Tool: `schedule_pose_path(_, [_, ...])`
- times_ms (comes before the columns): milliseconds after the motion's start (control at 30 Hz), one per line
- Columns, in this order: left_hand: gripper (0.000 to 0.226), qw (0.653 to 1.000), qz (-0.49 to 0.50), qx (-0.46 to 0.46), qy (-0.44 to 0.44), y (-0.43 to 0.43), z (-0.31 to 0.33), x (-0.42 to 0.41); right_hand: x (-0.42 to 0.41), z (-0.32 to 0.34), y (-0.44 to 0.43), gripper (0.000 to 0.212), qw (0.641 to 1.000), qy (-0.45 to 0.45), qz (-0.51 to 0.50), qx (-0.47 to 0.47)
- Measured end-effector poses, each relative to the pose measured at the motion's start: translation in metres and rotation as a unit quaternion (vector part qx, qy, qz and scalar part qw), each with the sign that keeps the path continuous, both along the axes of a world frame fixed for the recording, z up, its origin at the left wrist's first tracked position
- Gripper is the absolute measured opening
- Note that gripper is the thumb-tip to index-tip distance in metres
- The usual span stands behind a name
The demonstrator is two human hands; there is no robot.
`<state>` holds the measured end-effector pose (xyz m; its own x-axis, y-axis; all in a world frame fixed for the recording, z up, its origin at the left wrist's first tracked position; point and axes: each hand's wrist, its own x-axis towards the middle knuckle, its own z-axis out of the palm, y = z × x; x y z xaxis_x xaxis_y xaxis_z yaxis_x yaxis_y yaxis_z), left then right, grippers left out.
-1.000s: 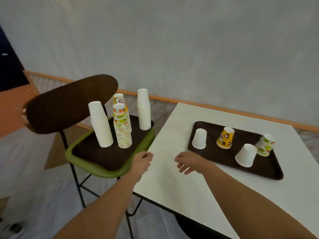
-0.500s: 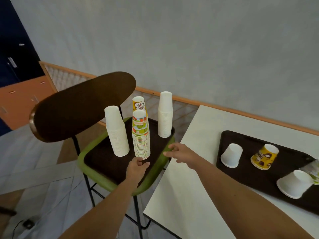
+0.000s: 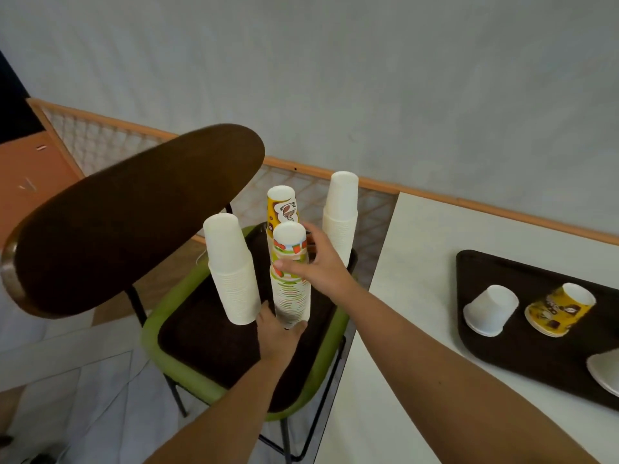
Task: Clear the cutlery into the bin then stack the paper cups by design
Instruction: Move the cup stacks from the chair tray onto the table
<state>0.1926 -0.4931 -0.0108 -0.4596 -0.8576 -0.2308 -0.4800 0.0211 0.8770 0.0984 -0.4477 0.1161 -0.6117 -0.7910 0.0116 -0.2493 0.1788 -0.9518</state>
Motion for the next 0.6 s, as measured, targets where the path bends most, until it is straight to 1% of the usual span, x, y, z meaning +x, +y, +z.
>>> schedule_pose_path(133, [0.095, 0.999, -0.009, 0.019, 0.025, -0.009, -0.017, -0.008, -0.002, -0.011, -0.01, 0.072, 1.0, 0.005, -0.005, 0.013])
schedule_pose_path(200, [0.094, 1.0, -0.005, 0.019, 0.019, -0.012, -0.028, -0.013, -0.004, -0.016, -0.009, 0.068, 1.0, -0.003, -0.007, 0.005])
schedule_pose_path(333, [0.096, 1.0, 0.0, -0.014, 0.017, -0.012, -0.033, -0.026, -0.008, -0.02, 0.0, 0.065, 1.0, -0.023, -0.011, -0.012])
schedule_pose_path(500, [0.099, 0.996, -0.006, -0.085, -0.02, -0.008, -0.023, -0.031, -0.019, -0.02, 0.011, 0.059, 0.999, -0.033, -0.026, -0.013])
schedule_pose_path(600, [0.097, 0.995, -0.017, -0.092, -0.03, -0.008, -0.022, -0.033, -0.025, -0.019, 0.015, 0.054, 0.998, -0.044, -0.029, -0.019])
